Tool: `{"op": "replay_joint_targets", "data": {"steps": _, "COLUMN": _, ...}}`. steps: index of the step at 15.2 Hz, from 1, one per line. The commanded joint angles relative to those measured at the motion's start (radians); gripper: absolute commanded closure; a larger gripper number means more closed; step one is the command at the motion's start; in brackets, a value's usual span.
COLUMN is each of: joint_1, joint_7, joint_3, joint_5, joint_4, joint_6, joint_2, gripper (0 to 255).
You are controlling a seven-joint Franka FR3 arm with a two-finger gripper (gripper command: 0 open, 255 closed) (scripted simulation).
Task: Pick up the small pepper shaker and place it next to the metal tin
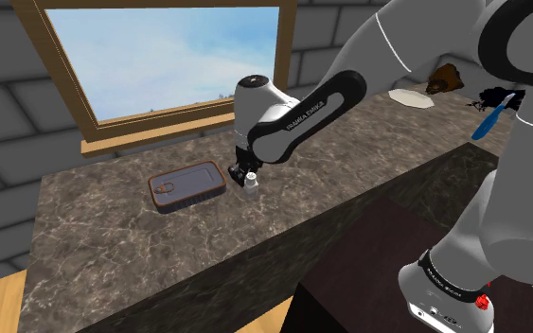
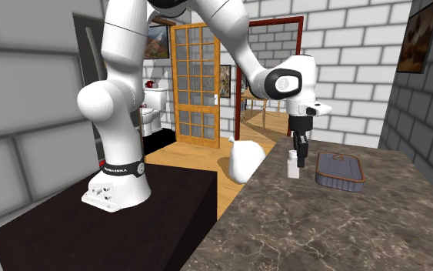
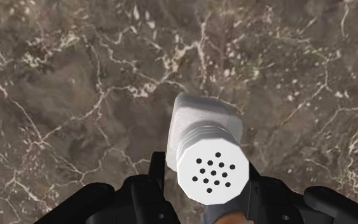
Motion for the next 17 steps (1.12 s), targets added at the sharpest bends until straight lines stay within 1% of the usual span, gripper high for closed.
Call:
{"op": "replay_joint_targets", "data": {"steps": 1, "joint_1": 0.002, "joint_7": 0.006, "joint_3": -0.003, "joint_5": -0.007, "joint_4": -0.003, "joint_6": 0.024, "joint_2": 0.020, "gripper": 255}}
{"op": "replay_joint_targets", "data": {"steps": 4, "joint_1": 0.006, "joint_7": 0.016, "joint_3": -0.010, "joint_5": -0.019, "joint_4": -0.006, "joint_6": 0.061, "joint_2": 0.056, "gripper": 255}}
{"op": "replay_joint_targets", "data": {"steps": 12, "joint_1": 0.006, "joint_7": 0.016, "joint_3": -0.010, "joint_5": -0.019, "joint_4": -0.006, "joint_6": 0.061, "joint_2": 0.056, "gripper": 255}}
{"op": "replay_joint_targets", "data": {"steps": 13, "joint_1": 0.006, "joint_7": 0.016, "joint_3": -0.010, "joint_5": -0.019, "joint_4": -0.006, "joint_6": 0.061, "joint_2": 0.056, "gripper": 0}}
{"op": "replay_joint_targets", "data": {"steps": 17, "joint_1": 0.006, "joint_7": 0.016, "joint_3": -0.010, "joint_5": -0.019, "joint_4": -0.006, "joint_6": 0.061, "joint_2": 0.056, "gripper": 0}}
